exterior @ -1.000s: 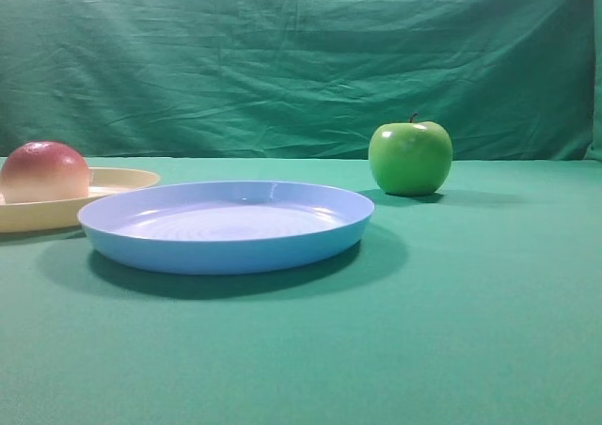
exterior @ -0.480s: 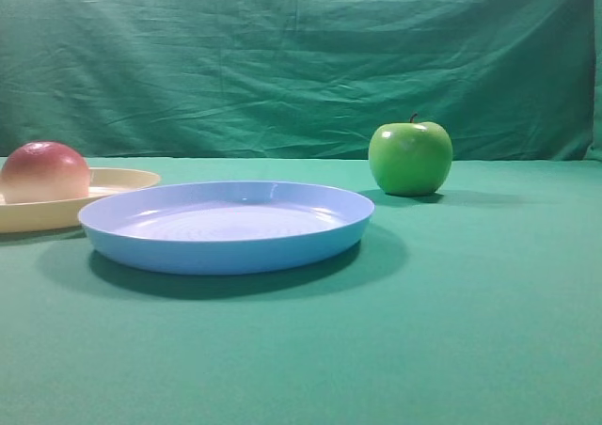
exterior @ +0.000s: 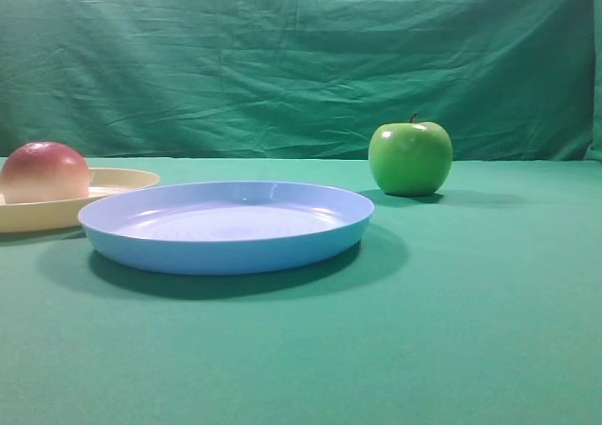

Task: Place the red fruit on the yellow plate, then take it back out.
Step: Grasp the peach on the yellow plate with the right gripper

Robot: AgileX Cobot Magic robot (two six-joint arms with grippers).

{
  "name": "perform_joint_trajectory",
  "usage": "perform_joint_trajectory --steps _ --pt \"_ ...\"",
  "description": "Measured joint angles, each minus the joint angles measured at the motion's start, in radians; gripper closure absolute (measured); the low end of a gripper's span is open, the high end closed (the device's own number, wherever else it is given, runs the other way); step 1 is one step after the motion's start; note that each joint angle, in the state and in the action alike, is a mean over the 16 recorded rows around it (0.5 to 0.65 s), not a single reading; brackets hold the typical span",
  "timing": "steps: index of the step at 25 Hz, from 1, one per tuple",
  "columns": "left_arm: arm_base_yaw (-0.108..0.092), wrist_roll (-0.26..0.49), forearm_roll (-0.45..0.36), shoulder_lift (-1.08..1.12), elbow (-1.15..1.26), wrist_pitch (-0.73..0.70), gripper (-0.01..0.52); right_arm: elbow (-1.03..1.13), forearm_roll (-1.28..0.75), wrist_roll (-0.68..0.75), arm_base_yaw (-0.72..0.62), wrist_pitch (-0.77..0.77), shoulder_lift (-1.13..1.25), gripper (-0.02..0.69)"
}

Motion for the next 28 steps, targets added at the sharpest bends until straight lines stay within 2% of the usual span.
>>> perform_joint_trajectory --steps 9,28 --pt "0.000 0.000 0.000 0.000 0.000 0.000 0.514 0.065 -0.002 -0.010 0.000 -0.010 -0.009 0.665" --pt "0.000 0.000 0.000 0.000 0.000 0.000 0.514 0.035 -0.005 -0.026 0.000 0.007 -0.005 0.665"
